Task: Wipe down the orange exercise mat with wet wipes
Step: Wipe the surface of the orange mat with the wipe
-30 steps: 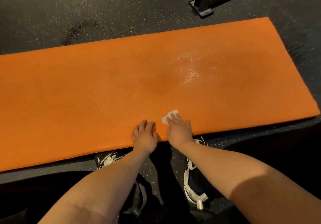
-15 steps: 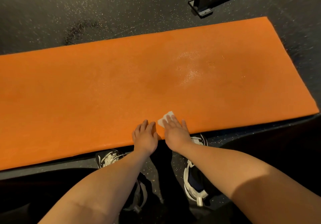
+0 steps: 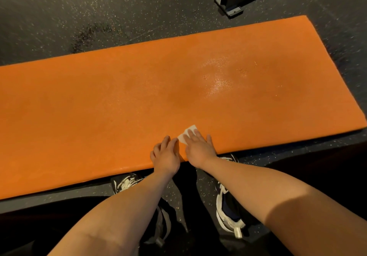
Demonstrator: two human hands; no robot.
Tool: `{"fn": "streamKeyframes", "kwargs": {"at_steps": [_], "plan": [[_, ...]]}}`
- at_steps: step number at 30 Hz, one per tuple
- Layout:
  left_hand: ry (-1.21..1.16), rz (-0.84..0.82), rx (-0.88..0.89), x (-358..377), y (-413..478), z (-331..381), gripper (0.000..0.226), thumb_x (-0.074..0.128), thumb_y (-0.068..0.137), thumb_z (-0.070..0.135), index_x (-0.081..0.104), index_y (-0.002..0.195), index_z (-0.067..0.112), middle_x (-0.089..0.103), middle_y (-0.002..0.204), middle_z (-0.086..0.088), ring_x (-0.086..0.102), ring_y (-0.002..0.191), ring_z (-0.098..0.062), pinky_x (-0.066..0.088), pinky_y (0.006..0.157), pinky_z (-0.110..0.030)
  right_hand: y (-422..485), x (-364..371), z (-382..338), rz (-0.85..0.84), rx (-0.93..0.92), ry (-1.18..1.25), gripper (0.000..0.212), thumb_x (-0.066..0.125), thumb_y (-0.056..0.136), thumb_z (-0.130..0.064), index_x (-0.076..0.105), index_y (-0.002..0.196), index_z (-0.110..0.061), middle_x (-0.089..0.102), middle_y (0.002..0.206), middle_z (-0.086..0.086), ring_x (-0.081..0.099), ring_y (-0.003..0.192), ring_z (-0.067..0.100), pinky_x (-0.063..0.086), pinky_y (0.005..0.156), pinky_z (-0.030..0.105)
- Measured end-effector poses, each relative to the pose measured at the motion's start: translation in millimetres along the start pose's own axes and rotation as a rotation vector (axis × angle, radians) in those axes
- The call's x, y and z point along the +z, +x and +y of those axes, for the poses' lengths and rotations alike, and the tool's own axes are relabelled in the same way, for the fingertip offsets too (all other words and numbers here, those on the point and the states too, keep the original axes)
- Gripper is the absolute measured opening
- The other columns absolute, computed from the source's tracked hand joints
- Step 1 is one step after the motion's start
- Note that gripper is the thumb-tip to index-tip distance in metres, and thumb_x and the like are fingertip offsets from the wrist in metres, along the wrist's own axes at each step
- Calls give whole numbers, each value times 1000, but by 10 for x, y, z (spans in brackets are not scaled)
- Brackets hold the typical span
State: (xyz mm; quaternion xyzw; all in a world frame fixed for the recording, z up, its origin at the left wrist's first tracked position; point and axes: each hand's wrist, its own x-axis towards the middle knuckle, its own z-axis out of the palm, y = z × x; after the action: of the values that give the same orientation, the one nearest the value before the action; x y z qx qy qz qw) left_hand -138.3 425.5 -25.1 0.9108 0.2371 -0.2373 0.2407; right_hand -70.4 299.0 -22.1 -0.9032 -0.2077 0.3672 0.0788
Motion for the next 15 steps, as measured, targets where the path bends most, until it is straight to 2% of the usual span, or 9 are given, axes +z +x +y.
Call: {"fn": "streamKeyframes", "kwargs": {"at_steps": [3, 6, 9, 15], "plan": [[9, -4, -34, -36, 70, 46, 43, 32, 107, 38, 35, 150, 43, 14, 166, 10, 20, 141, -30, 17, 112, -45, 103, -92, 29, -41, -91, -16, 55, 26, 109, -26, 11, 162, -30, -2, 170, -8, -10, 156, 15, -7, 123, 56], [41, -31, -49, -89, 132, 80, 46, 35, 105, 35, 33, 150, 44, 12, 166, 11, 21, 137, -29, 20, 109, -44, 178, -158, 141, 21, 74, 16, 58, 26, 108, -26, 8, 163, -29, -7, 170, -7, -13, 155, 16, -6, 123, 56], [34, -7, -47, -117, 195, 75, 45, 38, 103, 29, 38, 146, 43, 19, 163, 9, 27, 132, -29, 22, 106, -43, 232, -180, 139, 73, 228, 101, 59, 25, 108, -26, 5, 163, -23, -10, 170, -3, -15, 155, 19, -4, 124, 54], [-46, 83, -42, -113, 388, 93, 36, 41, 103, 32, 51, 137, 37, 41, 141, 0, 37, 123, -27, 27, 101, -42, 332, -34, -47, 34, -44, 34, 57, 25, 109, -28, 6, 163, -26, -10, 170, -6, -16, 155, 16, -7, 124, 52]]}}
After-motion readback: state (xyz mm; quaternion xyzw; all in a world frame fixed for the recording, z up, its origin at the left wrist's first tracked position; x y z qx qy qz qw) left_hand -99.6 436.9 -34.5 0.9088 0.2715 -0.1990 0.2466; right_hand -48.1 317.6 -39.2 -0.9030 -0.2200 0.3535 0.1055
